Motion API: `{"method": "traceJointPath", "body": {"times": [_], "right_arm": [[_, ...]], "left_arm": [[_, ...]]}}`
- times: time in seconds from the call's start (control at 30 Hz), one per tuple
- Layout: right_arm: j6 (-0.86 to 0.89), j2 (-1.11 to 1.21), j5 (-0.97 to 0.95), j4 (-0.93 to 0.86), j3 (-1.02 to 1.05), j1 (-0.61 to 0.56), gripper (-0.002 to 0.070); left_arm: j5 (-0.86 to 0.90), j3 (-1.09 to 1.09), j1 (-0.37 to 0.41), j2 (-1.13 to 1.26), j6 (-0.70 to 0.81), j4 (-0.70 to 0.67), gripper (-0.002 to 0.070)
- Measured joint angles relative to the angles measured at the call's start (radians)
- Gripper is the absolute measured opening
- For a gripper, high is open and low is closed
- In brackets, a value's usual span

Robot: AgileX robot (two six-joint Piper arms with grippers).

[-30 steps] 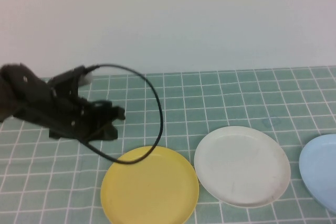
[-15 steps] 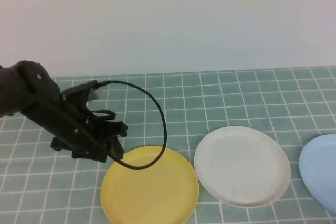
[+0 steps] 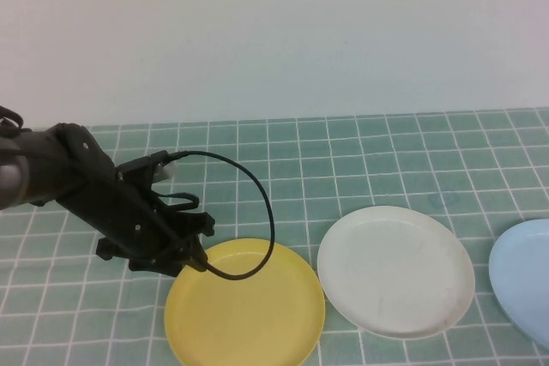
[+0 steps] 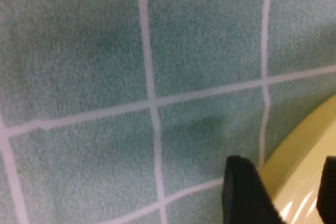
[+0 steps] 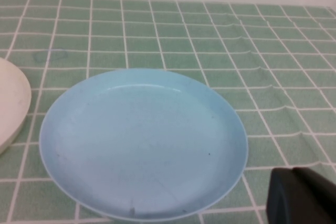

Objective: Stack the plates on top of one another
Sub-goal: Pick up the yellow plate, then place the yellow plate on the white plate

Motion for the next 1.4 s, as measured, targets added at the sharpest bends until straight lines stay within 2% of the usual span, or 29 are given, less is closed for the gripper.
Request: {"method": "traceJointPath", "body": {"times": [0.07,0.13,0.23,0.53,0.7,0.8,0.93,1.1,1.23,1.4], "right_arm": [[0.000,0.000,0.000,0.000,0.000,0.000,-0.0002],[0.000,0.000,0.000,0.000,0.000,0.000,-0.0002],[0.000,0.000,0.000,0.000,0.000,0.000,-0.0002],[0.000,0.000,0.000,0.000,0.000,0.000,-0.0002],[0.000,0.000,0.000,0.000,0.000,0.000,-0.0002],[0.000,0.000,0.000,0.000,0.000,0.000,-0.0002],[0.000,0.000,0.000,0.000,0.000,0.000,-0.0002],[0.000,0.000,0.000,0.000,0.000,0.000,-0.0002],[0.000,0.000,0.000,0.000,0.000,0.000,-0.0002],[0.000,0.000,0.000,0.000,0.000,0.000,-0.0002]], "left_arm": [[0.000,0.000,0.000,0.005,0.000,0.000,0.0244],[0.003,0.000,0.000,0.006,0.000,0.000,0.0165],[0.010,0.000,0.000,0.011,0.000,0.008,-0.0003],[0.019,-0.035,0.000,-0.016,-0.078,0.067,0.0000],[0.017,-0.118,-0.016,-0.096,-0.082,0.013,0.0000],[0.035,-0.188,-0.058,-0.126,-0.075,-0.008,0.0000],[0.057,-0.278,-0.151,-0.124,-0.085,-0.008,0.0000],[0.007,-0.312,-0.260,-0.084,-0.094,-0.008,0.0000],[0.005,-0.318,-0.311,-0.024,-0.094,-0.047,0.0000],[-0.023,-0.318,-0.334,0.049,-0.050,-0.124,0.0002]]}}
